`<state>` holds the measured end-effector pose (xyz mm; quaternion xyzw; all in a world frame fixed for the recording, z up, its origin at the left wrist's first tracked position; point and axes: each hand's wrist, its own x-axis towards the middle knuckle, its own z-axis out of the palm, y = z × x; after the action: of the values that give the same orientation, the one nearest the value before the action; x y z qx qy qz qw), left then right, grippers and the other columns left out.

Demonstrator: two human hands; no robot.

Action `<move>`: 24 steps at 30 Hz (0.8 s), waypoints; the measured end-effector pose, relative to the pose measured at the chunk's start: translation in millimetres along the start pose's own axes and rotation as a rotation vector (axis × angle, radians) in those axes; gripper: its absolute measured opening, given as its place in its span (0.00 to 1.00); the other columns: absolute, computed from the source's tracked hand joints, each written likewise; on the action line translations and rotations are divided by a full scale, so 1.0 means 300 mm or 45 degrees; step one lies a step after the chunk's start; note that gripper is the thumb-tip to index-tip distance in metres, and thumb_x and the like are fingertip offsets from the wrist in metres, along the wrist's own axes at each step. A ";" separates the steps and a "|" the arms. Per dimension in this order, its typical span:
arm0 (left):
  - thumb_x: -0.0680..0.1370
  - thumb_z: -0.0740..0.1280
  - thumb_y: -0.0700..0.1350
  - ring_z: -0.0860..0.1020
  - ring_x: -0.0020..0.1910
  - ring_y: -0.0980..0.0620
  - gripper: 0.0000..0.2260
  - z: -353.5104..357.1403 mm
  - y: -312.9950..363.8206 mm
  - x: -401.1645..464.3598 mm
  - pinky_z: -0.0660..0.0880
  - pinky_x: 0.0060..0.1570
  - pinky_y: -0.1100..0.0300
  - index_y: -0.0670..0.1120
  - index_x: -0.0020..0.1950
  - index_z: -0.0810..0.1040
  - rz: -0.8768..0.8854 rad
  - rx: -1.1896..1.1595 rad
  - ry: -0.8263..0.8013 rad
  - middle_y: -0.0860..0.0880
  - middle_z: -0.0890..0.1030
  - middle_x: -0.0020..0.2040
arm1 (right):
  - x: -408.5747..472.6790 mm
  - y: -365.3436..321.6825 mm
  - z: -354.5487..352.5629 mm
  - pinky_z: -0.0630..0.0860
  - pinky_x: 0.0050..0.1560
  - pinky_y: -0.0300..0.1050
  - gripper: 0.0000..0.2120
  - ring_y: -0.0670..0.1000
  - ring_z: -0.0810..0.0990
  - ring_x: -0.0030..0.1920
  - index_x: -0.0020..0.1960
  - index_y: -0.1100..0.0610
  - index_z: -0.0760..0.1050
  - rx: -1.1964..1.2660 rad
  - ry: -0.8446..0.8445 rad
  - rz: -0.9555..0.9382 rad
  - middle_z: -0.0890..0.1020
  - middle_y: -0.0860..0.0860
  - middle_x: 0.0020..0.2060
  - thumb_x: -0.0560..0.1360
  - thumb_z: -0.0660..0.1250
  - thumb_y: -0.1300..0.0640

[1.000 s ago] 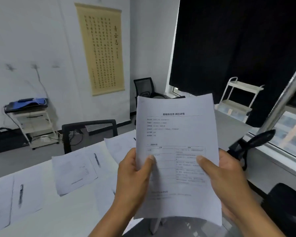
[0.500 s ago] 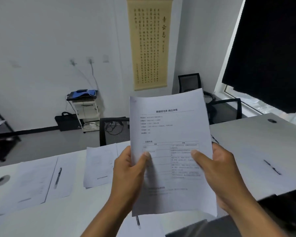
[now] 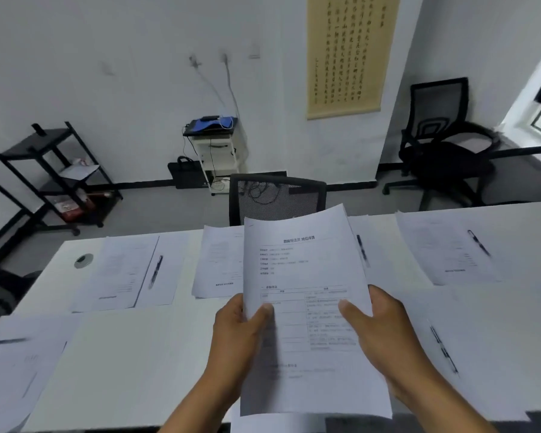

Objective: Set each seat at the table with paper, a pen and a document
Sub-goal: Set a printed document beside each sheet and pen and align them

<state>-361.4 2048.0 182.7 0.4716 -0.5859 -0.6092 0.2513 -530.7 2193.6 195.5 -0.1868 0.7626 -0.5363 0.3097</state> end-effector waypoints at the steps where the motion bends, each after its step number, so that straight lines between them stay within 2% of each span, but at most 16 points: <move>1: 0.84 0.71 0.41 0.90 0.50 0.53 0.05 -0.015 -0.044 0.024 0.85 0.51 0.54 0.46 0.58 0.86 -0.039 0.009 0.006 0.54 0.91 0.51 | 0.022 0.035 0.037 0.84 0.61 0.52 0.06 0.40 0.87 0.53 0.57 0.47 0.83 -0.016 -0.016 0.027 0.88 0.35 0.52 0.85 0.68 0.54; 6: 0.84 0.72 0.43 0.89 0.49 0.54 0.04 -0.084 -0.204 0.120 0.86 0.50 0.56 0.47 0.58 0.85 -0.139 0.084 0.031 0.54 0.91 0.52 | 0.098 0.157 0.183 0.85 0.56 0.47 0.07 0.40 0.87 0.52 0.58 0.44 0.82 -0.049 -0.077 0.141 0.87 0.34 0.51 0.85 0.67 0.54; 9: 0.84 0.72 0.43 0.89 0.49 0.54 0.04 -0.132 -0.299 0.174 0.85 0.45 0.59 0.47 0.58 0.85 -0.208 0.097 0.017 0.54 0.91 0.52 | 0.129 0.225 0.266 0.84 0.51 0.42 0.07 0.40 0.87 0.51 0.59 0.44 0.82 -0.082 -0.078 0.198 0.88 0.35 0.50 0.85 0.67 0.54; 13: 0.85 0.72 0.42 0.90 0.50 0.53 0.04 -0.174 -0.376 0.204 0.85 0.44 0.60 0.45 0.59 0.85 -0.296 0.100 -0.001 0.52 0.91 0.53 | 0.142 0.291 0.335 0.85 0.53 0.48 0.06 0.41 0.88 0.50 0.59 0.44 0.82 -0.144 -0.093 0.282 0.88 0.36 0.50 0.85 0.67 0.52; 19: 0.85 0.72 0.43 0.90 0.51 0.53 0.05 -0.203 -0.457 0.244 0.87 0.53 0.53 0.47 0.59 0.84 -0.396 0.095 -0.005 0.53 0.91 0.53 | 0.174 0.355 0.404 0.85 0.52 0.49 0.05 0.41 0.87 0.48 0.57 0.44 0.81 -0.217 -0.068 0.342 0.88 0.38 0.49 0.85 0.68 0.52; 24: 0.83 0.74 0.46 0.90 0.52 0.52 0.08 -0.191 -0.478 0.262 0.88 0.55 0.50 0.49 0.62 0.83 -0.452 0.055 -0.049 0.54 0.90 0.55 | 0.189 0.406 0.409 0.86 0.53 0.53 0.06 0.44 0.88 0.49 0.57 0.45 0.82 -0.265 -0.046 0.352 0.88 0.39 0.50 0.85 0.66 0.53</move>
<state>-310.0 1980.1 31.9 0.5611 -0.5113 -0.6401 0.1185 -484.4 2115.6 37.8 -0.1208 0.8267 -0.4033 0.3731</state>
